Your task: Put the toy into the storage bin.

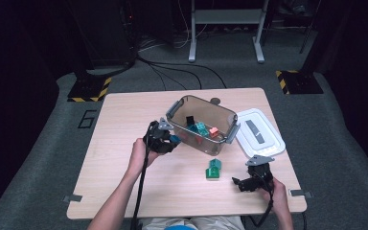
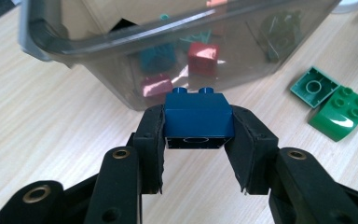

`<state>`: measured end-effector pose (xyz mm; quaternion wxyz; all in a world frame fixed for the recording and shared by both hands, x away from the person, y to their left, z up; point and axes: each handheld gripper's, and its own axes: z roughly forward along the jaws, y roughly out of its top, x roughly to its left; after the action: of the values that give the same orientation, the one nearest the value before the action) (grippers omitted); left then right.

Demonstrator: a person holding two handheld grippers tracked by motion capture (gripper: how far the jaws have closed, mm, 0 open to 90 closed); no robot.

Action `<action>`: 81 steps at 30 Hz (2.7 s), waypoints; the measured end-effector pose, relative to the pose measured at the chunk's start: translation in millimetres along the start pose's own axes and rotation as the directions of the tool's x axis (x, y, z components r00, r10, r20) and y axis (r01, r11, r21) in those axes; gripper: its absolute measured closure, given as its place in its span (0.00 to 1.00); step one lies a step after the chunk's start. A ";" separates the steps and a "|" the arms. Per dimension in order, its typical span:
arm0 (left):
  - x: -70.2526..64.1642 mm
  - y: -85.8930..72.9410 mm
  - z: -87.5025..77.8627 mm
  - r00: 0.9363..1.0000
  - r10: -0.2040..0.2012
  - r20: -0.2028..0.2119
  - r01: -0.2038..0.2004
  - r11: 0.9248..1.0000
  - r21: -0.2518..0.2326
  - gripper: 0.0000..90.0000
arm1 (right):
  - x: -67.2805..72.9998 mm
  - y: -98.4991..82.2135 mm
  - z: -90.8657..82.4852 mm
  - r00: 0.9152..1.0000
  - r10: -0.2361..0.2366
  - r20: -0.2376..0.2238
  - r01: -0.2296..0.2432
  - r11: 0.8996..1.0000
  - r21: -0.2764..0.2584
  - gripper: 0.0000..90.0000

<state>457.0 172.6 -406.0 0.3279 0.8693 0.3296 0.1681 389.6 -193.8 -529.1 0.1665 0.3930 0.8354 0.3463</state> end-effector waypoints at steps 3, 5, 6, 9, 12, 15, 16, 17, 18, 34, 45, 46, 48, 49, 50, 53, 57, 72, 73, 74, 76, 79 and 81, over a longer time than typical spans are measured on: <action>3.0 2.5 -3.0 1.000 0.000 -0.003 0.000 1.000 -0.004 0.65 | 0.1 0.0 0.0 1.000 0.001 0.000 -0.001 1.000 0.000 0.00; 5.5 5.9 -6.2 1.000 -0.001 -0.007 0.001 1.000 -0.007 0.65 | 0.2 0.0 0.0 1.000 0.002 -0.001 -0.002 1.000 0.000 0.00; 7.7 10.2 -9.6 1.000 0.002 -0.014 -0.002 1.000 -0.014 0.65 | 0.0 0.0 0.0 1.000 0.000 0.000 0.000 1.000 0.000 0.00; 10.0 14.8 -12.9 1.000 -0.001 -0.015 0.001 1.000 -0.021 0.65 | 0.1 0.0 0.0 1.000 0.001 -0.001 -0.001 1.000 0.000 0.00; 14.0 25.6 -17.3 1.000 0.008 -0.024 -0.009 1.000 -0.024 0.65 | 0.1 0.0 0.0 1.000 0.001 -0.001 -0.001 1.000 0.000 0.00; 16.8 34.5 -20.6 0.999 0.019 -0.035 -0.020 0.999 -0.032 0.65 | 0.2 0.0 0.0 1.000 0.002 -0.001 -0.002 1.000 -0.001 0.00; 16.8 34.5 -20.6 0.999 0.019 -0.035 -0.020 0.999 -0.032 0.65 | 0.2 0.0 0.0 1.000 0.002 -0.001 -0.002 1.000 -0.001 0.00; 17.7 37.6 -21.7 0.999 0.022 -0.036 -0.023 0.999 -0.033 0.65 | 0.1 0.0 0.0 1.000 0.001 -0.001 -0.001 1.000 0.000 0.00; 19.2 43.4 -23.4 0.999 0.027 -0.045 -0.029 0.999 -0.038 0.65 | 0.1 0.0 0.0 1.000 0.002 -0.001 -0.002 1.000 0.000 0.00; 29.4 82.7 -18.6 0.996 0.045 -0.074 -0.048 0.998 -0.040 0.65 | 0.1 0.0 0.0 1.000 0.001 -0.001 -0.001 1.000 0.000 0.00; 33.0 102.7 0.5 0.997 0.042 -0.066 -0.043 0.999 -0.010 0.65 | 0.4 0.1 0.2 1.000 0.008 0.003 -0.008 1.000 -0.003 0.00; 34.6 106.1 4.9 0.997 0.044 -0.066 -0.044 0.999 -0.002 0.65 | 0.4 0.1 0.2 1.000 0.007 0.003 -0.007 1.000 -0.002 0.00; 35.4 108.6 10.0 0.997 0.041 -0.063 -0.041 0.999 0.009 0.65 | 0.3 0.1 0.1 1.000 0.006 0.001 -0.006 1.000 -0.002 0.00; 35.4 108.6 10.0 0.997 0.041 -0.063 -0.041 0.999 0.009 0.65 | 0.4 0.1 0.2 1.000 0.007 0.001 -0.007 1.000 -0.002 0.00; 35.8 109.5 13.0 0.997 0.039 -0.062 -0.038 0.999 0.020 0.65 | 0.4 0.1 0.2 1.000 0.007 0.001 -0.007 1.000 -0.002 0.00; 38.5 111.3 26.1 0.998 0.043 -0.049 -0.040 0.998 0.054 0.65 | 0.4 0.1 0.1 1.000 0.007 0.001 -0.007 1.000 -0.002 0.00; 40.1 112.0 34.2 0.999 0.035 -0.042 -0.032 0.997 0.071 0.65 | 0.2 0.1 0.1 1.000 0.004 0.000 -0.004 1.000 -0.001 0.00; 36.5 111.2 45.9 1.000 0.020 -0.023 -0.017 0.993 0.113 0.42 | 0.0 0.0 0.0 1.000 -0.001 0.000 0.001 1.000 0.000 0.00; 35.6 110.9 44.2 0.999 0.025 -0.021 -0.023 0.994 0.110 0.40 | 0.1 0.0 0.0 1.000 0.001 -0.001 -0.001 1.000 0.000 0.00; 34.0 110.3 42.5 0.999 0.028 -0.018 -0.026 0.994 0.105 0.38 | 0.0 0.0 0.0 1.000 0.000 0.000 0.000 1.000 0.000 0.00; 31.0 109.0 38.7 0.999 0.033 -0.012 -0.032 0.994 0.102 0.34 | 0.0 -0.1 0.0 1.000 0.000 0.000 0.000 1.000 0.000 0.00; 27.4 107.5 34.1 0.999 0.042 -0.011 -0.041 0.995 0.096 0.31 | 0.1 0.0 0.0 1.000 0.001 -0.001 -0.001 1.000 -0.001 0.00; 23.8 105.6 29.2 0.999 0.044 -0.006 -0.044 0.995 0.087 0.25 | 0.1 0.0 0.0 1.000 0.002 -0.001 -0.002 1.000 0.000 0.00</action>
<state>538.1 115.4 -353.6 0.2848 0.8890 0.3187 0.1644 389.5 -193.6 -529.1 0.1657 0.3934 0.8351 0.3469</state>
